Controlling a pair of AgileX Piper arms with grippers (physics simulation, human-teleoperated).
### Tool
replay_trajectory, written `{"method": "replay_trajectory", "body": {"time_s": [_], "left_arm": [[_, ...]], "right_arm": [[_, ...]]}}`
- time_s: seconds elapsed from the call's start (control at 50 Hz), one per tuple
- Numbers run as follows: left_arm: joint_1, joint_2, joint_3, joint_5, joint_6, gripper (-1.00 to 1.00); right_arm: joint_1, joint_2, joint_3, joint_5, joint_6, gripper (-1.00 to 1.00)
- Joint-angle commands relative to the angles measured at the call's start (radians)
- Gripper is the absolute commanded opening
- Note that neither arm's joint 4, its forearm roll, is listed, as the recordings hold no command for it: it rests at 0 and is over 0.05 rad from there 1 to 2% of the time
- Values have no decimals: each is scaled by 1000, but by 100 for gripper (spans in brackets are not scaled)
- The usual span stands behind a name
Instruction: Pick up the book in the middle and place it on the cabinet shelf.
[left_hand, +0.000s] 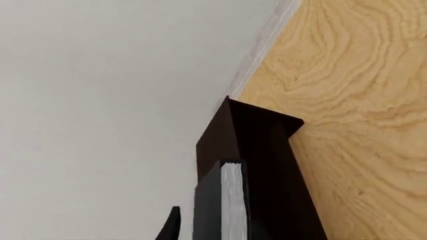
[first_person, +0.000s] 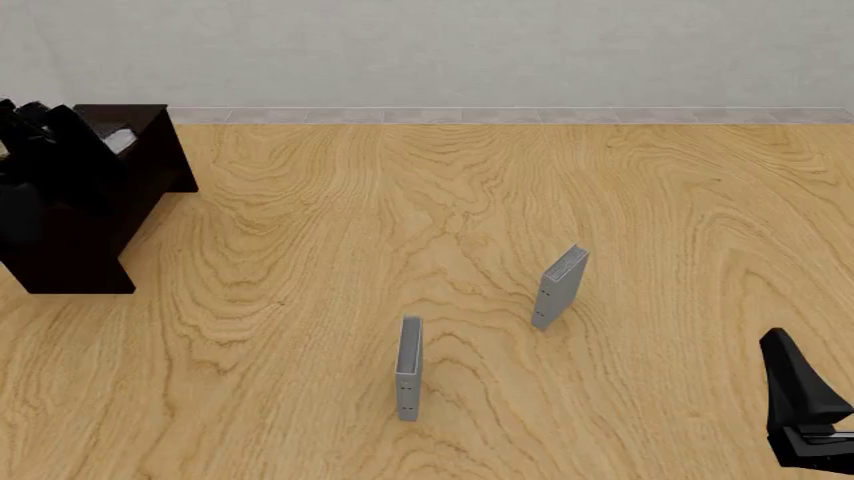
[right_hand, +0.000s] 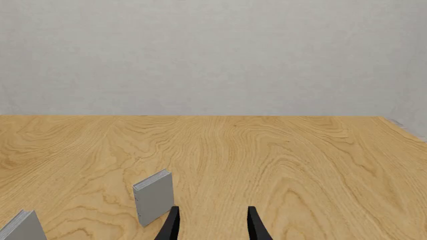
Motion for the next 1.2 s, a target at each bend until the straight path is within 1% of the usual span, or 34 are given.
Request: {"method": "replay_trajectory", "body": {"time_s": [0.02, 0.04, 0.06, 0.1, 0.16, 0.2, 0.22, 0.36, 0.48, 0.58, 0.64, 0.8, 0.84, 0.86, 0.9, 0.94, 0.98, 1.08, 1.1, 1.14, 1.2], "left_arm": [[-53, -48, -14, 102, -92, 100], [-65, -63, -27, 133, -123, 100], [-65, -63, -28, 134, -123, 100], [-98, -106, -52, 201, -187, 100], [-118, -135, -67, 233, -223, 100], [-128, -141, -67, 243, -233, 100], [-140, -156, -74, 258, -260, 100], [-179, -210, -68, 297, -315, 100], [-210, -249, -69, 325, -353, 100], [-217, -256, -69, 328, -359, 100], [-235, -281, -79, 349, -389, 100], [-253, -306, -63, 346, -411, 100], [-260, -319, -63, 351, -426, 100], [-265, -330, -69, 356, -448, 100], [-269, -334, -62, 355, -447, 100], [-280, -350, -65, 364, -478, 100], [-282, -359, -58, 358, -485, 100], [-299, -380, -49, 352, -534, 100], [-300, -384, -42, 345, -529, 100], [-304, -393, -42, 346, -550, 100], [-301, -395, -13, 315, -536, 100]], "right_arm": [[0, 0, 0, 0, 0, 100], [0, 0, 0, 0, 0, 100], [0, 0, 0, 0, 0, 100], [0, 0, 0, 0, 0, 100], [0, 0, 0, 0, 0, 100], [0, 0, 0, 0, 0, 100], [0, 0, 0, 0, 0, 100], [0, 0, 0, 0, 0, 100], [0, 0, 0, 0, 0, 100], [0, 0, 0, 0, 0, 100], [0, 0, 0, 0, 0, 100], [0, 0, 0, 0, 0, 100], [0, 0, 0, 0, 0, 100], [0, 0, 0, 0, 0, 100], [0, 0, 0, 0, 0, 100], [0, 0, 0, 0, 0, 100], [0, 0, 0, 0, 0, 100], [0, 0, 0, 0, 0, 100], [0, 0, 0, 0, 0, 100], [0, 0, 0, 0, 0, 100], [0, 0, 0, 0, 0, 100]]}}
